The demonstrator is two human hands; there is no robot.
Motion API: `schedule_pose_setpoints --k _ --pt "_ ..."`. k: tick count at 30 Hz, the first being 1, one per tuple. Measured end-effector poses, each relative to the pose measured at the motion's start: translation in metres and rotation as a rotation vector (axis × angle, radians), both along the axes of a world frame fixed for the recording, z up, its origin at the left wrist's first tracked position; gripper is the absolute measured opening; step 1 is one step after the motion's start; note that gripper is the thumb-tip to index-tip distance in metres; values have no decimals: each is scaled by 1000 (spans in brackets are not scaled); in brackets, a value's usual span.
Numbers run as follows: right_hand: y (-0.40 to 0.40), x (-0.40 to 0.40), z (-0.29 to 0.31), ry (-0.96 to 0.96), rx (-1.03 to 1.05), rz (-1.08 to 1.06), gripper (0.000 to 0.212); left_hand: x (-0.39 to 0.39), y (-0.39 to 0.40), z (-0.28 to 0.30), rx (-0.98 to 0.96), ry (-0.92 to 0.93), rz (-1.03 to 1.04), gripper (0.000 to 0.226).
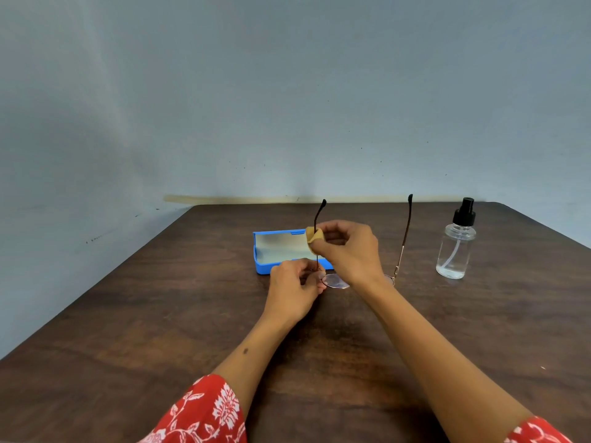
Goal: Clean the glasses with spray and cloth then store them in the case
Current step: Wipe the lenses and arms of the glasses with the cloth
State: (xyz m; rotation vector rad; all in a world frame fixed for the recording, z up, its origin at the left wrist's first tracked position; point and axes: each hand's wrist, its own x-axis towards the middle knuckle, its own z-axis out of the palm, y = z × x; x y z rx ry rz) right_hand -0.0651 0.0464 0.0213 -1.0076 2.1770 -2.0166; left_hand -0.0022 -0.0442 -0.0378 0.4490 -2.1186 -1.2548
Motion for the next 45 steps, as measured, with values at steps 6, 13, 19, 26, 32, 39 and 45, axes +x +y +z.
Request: schedule_pose_setpoints --k 6,13,19,26,32,39,45 --pt "-1 -3 12 -14 -100 2 19 0 0 0 11 -9 7 22" --pt "-1 0 1 -18 -13 -6 12 0 0 -1 20 7 12 29" --pt "-2 -4 20 9 -121 -6 13 0 -1 -2 10 6 5 23" --pt "-2 2 -3 59 28 -33 7 0 -1 -1 -11 9 8 27" --pt "-4 -1 15 73 -100 -24 19 -1 -2 -3 -32 8 -2 20" --pt "-4 2 -3 68 7 -37 8 0 -1 -2 -47 -8 5 28" --pt "-7 -1 15 114 -160 -64 17 -1 -2 -4 -55 3 -2 18"
